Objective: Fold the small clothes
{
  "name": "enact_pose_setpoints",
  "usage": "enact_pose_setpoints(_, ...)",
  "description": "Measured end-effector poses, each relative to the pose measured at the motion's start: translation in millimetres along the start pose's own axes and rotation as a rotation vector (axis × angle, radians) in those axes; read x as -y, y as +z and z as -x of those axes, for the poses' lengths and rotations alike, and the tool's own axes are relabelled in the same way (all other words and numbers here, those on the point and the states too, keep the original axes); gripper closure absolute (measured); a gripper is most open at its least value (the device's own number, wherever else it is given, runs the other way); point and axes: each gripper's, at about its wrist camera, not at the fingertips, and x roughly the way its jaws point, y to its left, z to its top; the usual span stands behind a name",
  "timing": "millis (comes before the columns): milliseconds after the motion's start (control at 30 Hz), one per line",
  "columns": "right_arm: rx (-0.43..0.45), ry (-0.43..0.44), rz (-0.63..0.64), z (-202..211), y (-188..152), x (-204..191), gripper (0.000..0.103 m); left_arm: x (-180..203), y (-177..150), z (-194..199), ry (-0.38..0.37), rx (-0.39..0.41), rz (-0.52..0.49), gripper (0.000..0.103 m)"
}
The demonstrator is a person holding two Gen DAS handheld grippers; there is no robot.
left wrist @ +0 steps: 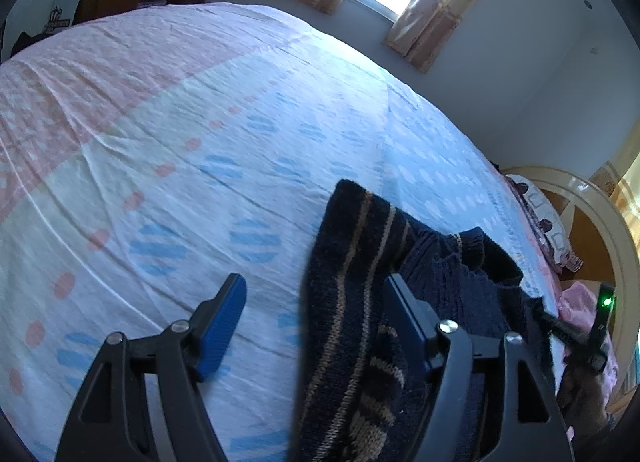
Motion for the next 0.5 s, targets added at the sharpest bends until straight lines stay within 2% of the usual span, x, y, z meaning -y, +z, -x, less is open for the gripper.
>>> enact_pose_setpoints(67, 0.021, -0.07, -0.044, 3, 3, 14, 0.095, 0, 0, 0, -0.004, -0.001, 0.005, 0.029)
enact_pose_setpoints(133, -0.004, -0.052, -0.085, -3, 4, 29, 0.094, 0, 0, -1, -0.007, -0.002, 0.009, 0.029)
enact_pose_setpoints(200, -0.025, -0.084, -0.035, -12, -1, 25, 0.094, 3, -1, -1, -0.005, -0.001, 0.007, 0.029)
enact_pose_setpoints(300, -0.001, -0.063, -0.039, -8, -3, 22, 0.091, 3, -1, -2, -0.005, -0.001, 0.007, 0.029)
enact_pose_setpoints(333, -0.001, -0.053, -0.049, -5, -2, 23, 0.08, 4, -1, -1, -0.003, 0.0, 0.007, 0.029)
enact_pose_setpoints(367, -0.003, -0.046, -0.055, 0, -3, 23, 0.06, 1, 0, 0, -0.001, 0.001, 0.009, 0.029)
enact_pose_setpoints(400, -0.003, -0.027, -0.053, 8, -5, 22, 0.051, 2, -1, 2, 0.005, 0.007, 0.008, 0.029)
enact_pose_setpoints(433, 0.009, -0.002, -0.049, 18, -9, 20, 0.048, 2, -2, 6, 0.014, 0.009, 0.004, 0.029)
enact_pose_setpoints(500, 0.041, 0.059, -0.037, 44, -18, 15, 0.048, 3, -6, 21, 0.02, 0.039, -0.011, 0.029)
